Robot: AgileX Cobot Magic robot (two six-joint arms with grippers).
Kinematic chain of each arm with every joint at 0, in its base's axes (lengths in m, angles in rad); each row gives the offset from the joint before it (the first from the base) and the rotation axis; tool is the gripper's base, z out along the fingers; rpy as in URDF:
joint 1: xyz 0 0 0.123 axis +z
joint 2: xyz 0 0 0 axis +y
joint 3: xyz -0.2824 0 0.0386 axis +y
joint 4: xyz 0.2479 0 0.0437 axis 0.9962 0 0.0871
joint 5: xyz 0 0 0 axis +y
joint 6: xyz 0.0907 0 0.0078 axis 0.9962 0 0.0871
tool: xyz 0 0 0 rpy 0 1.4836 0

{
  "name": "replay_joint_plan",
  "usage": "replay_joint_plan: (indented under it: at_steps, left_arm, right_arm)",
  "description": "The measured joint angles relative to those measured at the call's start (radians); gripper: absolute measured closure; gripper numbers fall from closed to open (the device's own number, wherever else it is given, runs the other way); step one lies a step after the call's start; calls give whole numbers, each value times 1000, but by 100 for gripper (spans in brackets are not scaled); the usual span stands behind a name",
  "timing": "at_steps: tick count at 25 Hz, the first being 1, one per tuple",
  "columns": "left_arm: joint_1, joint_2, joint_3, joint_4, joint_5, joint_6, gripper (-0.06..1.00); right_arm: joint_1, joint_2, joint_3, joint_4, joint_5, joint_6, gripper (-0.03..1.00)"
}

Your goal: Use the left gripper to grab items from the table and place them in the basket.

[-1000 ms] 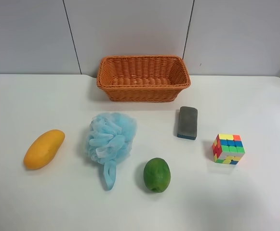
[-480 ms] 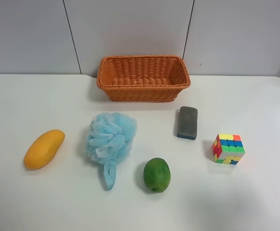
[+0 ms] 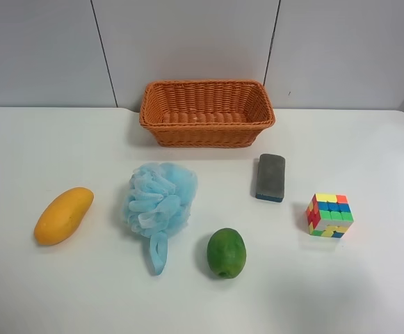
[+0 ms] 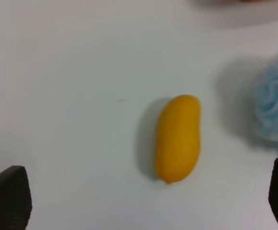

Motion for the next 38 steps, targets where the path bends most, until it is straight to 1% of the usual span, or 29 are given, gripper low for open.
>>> replay_joint_plan:
  at_steps: [2,4,8,12,15,19,22,26,28,29,31,34,35,36,37,38]
  left_arm:
    - [-81,89,-13,-1,-52,-2,-5]
    - [-179,179,-16,-3,-114,-12,-5]
    - [-352,347,-16,-7,-226,-64,-5]
    - [-467,513,-19,-11,-320,-85,-5]
    - [-515,626,-21,-18,-374,-85,-5]
    - [-559,747,-22,-35,-458,-71,-5]
    - [-574,822,-23,-73,-530,-30,-5]
    - [-576,911,-23,-116,-599,27,-5]
    - [-576,938,-23,-126,-617,45,-2]
    - [-576,946,-23,-131,-625,52,3]
    - [-576,952,-23,-136,-629,57,19]
    - [-576,952,-23,-140,-632,58,61]
    - [-576,952,-23,-140,-632,59,71]
    - [-576,952,-25,-141,-634,59,78]
    - [-576,952,-25,-141,-635,60,82]
    - [-576,952,-26,-141,-635,60,83]
  right_arm:
    - [0,0,0,0,0,0,-3]
    - [0,0,0,0,0,0,-3]
    - [0,0,0,0,0,0,-3]
    - [0,0,0,0,0,0,-3]
    - [0,0,0,0,0,0,-3]
    - [0,0,0,0,0,0,-3]
    - [0,0,0,0,0,0,-3]
    - [0,0,0,0,0,0,-3]
    - [0,0,0,0,0,0,-3]
    - [0,0,0,0,0,0,-3]
    - [0,0,0,0,0,0,-3]
    - [0,0,0,0,0,0,-3]
    - [0,0,0,0,0,0,-3]
    - [0,0,0,0,0,0,-3]
    - [0,0,0,0,0,0,-3]
    - [0,0,0,0,0,0,-3]
